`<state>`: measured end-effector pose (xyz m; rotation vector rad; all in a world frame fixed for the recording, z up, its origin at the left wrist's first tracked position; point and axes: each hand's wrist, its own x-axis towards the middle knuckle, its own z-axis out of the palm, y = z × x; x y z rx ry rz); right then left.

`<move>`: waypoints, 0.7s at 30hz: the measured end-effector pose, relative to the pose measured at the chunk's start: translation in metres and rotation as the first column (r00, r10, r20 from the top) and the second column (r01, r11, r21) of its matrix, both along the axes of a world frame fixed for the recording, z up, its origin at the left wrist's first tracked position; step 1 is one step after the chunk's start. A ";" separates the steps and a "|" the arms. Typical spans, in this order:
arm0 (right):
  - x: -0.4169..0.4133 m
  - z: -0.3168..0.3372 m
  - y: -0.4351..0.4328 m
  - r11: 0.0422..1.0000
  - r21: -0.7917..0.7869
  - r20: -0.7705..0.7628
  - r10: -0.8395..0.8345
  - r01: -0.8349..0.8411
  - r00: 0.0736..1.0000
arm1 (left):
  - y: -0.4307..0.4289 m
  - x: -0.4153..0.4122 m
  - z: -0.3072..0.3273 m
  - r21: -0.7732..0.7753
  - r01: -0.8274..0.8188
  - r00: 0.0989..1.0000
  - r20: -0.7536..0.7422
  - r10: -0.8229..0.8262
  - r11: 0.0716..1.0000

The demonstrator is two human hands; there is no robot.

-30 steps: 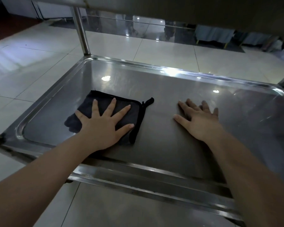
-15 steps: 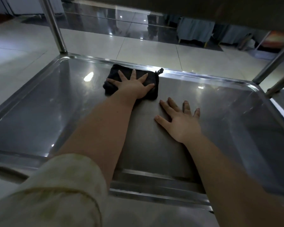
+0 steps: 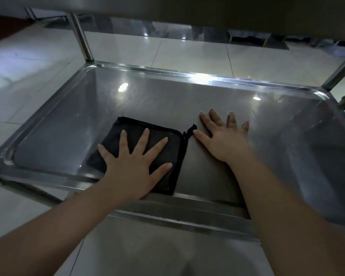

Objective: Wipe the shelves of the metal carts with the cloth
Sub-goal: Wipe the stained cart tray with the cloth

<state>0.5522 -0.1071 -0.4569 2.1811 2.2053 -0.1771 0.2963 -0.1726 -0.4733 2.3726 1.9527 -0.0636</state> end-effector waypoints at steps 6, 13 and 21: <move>0.011 0.009 -0.003 1.000 -0.020 -0.064 0.016 -0.018 0.998 | 0.067 0.034 0.025 -0.140 -0.115 0.991 0.045 0.123 0.983; 0.072 -0.001 -0.038 0.992 -0.035 0.041 -0.124 0.125 0.991 | 0.106 0.070 0.026 -0.167 -0.152 0.987 0.017 0.158 0.974; 0.071 -0.010 -0.039 0.992 0.028 0.025 -0.126 0.126 0.992 | 0.167 0.164 0.035 -0.138 -0.057 0.995 0.072 0.067 0.989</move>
